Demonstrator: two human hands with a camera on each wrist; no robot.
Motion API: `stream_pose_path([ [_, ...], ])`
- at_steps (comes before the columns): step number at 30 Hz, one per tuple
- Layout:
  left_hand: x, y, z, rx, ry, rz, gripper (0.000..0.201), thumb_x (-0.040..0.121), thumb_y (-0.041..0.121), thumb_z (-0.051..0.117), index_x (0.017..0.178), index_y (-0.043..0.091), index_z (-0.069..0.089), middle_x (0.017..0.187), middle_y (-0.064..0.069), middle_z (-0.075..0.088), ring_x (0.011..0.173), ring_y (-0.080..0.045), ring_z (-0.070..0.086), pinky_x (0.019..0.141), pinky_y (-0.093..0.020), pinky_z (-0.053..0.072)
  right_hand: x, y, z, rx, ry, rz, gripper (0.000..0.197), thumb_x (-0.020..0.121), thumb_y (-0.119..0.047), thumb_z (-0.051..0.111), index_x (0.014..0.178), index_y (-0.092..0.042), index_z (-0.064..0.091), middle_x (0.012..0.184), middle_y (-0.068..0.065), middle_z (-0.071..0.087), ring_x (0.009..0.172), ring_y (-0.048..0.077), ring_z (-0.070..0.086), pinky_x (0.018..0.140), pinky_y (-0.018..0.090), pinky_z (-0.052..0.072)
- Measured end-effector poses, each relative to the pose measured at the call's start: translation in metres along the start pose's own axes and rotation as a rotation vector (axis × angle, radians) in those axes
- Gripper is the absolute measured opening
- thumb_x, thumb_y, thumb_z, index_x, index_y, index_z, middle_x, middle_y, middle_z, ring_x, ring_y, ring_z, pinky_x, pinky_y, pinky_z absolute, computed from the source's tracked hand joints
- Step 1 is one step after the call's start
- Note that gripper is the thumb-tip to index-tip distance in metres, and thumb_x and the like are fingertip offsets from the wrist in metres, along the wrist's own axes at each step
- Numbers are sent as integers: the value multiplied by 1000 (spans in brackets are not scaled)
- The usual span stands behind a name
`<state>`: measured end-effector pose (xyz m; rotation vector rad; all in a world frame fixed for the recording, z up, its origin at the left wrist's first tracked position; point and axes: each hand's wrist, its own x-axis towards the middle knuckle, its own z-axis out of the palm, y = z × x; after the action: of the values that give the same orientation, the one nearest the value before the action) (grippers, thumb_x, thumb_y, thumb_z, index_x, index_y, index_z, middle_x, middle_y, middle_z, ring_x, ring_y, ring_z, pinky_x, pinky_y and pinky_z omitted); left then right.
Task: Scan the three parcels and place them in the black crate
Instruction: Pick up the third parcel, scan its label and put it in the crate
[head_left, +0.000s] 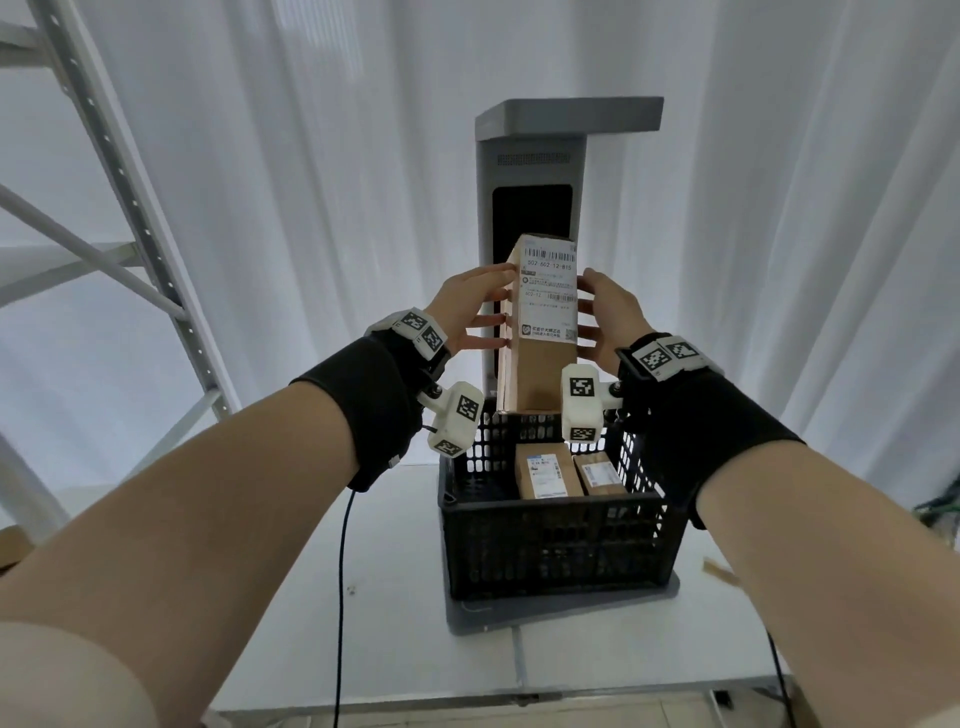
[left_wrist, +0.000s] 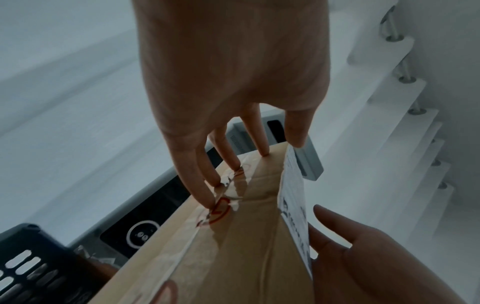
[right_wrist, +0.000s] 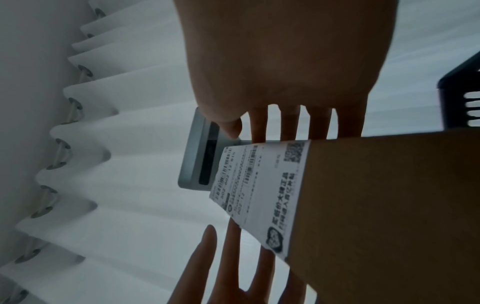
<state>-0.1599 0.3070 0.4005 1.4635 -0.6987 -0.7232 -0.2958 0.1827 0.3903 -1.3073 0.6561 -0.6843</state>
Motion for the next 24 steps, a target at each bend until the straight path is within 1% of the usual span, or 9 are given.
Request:
stream_pose_path([
  [4,23,-29,3,-9,-14,-75,35,89,35,69,123,29,69,129,-8,67,116,-31,66,82,-49,62,21,27,-8,-8,18,57,32,94,-40,43,100,-19,66,95,4,71,91,27,67,98,48,50],
  [8,54,-56,6,-13,-15,-127,36,90,35,68,125,28,68,129,-8,66,114,-31,66,77,-45,63,56,49,-15,-25,37,116,38,93,-36,44,116,-13,65,102,7,72,94,28,68,97,48,52],
  [12,87,-79,7,26,-30,-201,38,91,37,69,128,28,66,122,-2,70,103,-25,71,78,-41,63,101,74,-19,-13,37,189,34,95,-33,45,115,-14,65,101,7,72,90,28,69,87,41,56],
  [15,115,-100,4,81,-32,-289,39,92,41,67,128,26,66,119,-1,72,100,-23,71,78,-38,61,141,100,-20,-23,39,278,29,93,-33,49,108,-13,65,96,8,73,89,29,67,93,44,54],
  [17,132,-117,1,99,-27,-349,41,92,43,66,128,22,66,122,-3,71,103,-24,71,78,-37,59,167,122,-21,-40,26,329,20,92,-31,50,94,-15,62,83,5,68,76,25,65,85,41,55],
  [18,141,-127,0,101,-22,-381,43,92,43,66,128,20,65,123,-4,71,104,-25,70,79,-38,59,181,136,-22,-68,9,348,18,92,-31,50,88,-17,60,83,4,65,73,23,64,82,42,55],
  [19,148,-136,0,99,-22,-410,44,92,42,67,128,18,65,123,-5,71,103,-26,70,79,-38,58,194,150,-23,-109,-7,358,16,90,-32,50,87,-19,60,87,3,64,77,23,63,85,44,56],
  [21,163,-155,1,106,-19,-467,44,91,42,68,126,16,65,119,-5,71,98,-24,69,74,-37,57,221,184,-25,-162,-22,375,20,85,-35,53,93,-20,62,101,6,65,92,25,64,97,52,54],
  [24,182,-182,-1,125,-5,-540,40,92,41,67,123,16,66,113,-2,70,97,-23,68,70,-36,56,250,227,-25,-164,-23,436,24,86,-33,52,96,-15,63,114,16,70,105,33,68,99,57,51],
])
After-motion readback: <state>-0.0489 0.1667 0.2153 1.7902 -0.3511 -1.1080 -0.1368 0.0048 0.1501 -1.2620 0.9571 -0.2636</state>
